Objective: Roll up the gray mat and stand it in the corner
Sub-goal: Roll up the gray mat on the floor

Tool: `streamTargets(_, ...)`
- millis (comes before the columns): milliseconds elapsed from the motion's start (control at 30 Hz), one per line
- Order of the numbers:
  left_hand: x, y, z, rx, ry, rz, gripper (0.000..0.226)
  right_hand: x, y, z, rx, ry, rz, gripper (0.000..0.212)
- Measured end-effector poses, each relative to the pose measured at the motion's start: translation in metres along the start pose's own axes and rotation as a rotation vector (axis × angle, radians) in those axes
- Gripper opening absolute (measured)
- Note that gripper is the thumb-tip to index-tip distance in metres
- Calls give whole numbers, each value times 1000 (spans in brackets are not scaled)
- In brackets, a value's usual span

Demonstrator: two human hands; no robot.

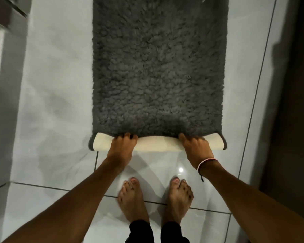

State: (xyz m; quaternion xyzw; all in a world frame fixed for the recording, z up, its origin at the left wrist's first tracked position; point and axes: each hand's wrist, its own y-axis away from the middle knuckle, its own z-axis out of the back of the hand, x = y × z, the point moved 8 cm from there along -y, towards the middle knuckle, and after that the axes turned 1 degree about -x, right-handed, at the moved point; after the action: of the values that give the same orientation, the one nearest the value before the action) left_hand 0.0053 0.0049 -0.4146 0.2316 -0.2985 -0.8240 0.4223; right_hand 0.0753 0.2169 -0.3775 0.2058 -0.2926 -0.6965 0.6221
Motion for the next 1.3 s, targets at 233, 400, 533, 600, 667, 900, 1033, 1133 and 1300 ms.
streamTargets(233,14,29,15,-64,-57,102,73,7,14,7,-7,66,-88,52)
streamTargets(400,6,29,23,-151,-174,77,89,-5,2,23,-159,49,-96,37)
streamTargets(533,6,27,3,-162,-147,52,92,-7,9,-2,-97,72,38,57)
streamTargets(600,6,28,-6,-189,-89,36,87,-10,11,-22,7,143,72,89)
streamTargets(667,7,26,-10,-212,-83,5,98,-9,9,-30,37,202,64,102)
streamTargets(900,14,-23,19,-199,-386,19,110,1,-37,1,-117,178,-57,63)
streamTargets(1033,5,-1,7,-131,-260,31,92,2,-22,2,-108,145,-33,53)
streamTargets(1133,-2,22,-11,-57,-162,-8,71,7,3,-19,6,92,-14,45)
streamTargets(1300,11,40,-25,66,-95,20,75,12,29,-41,103,-65,-104,65)
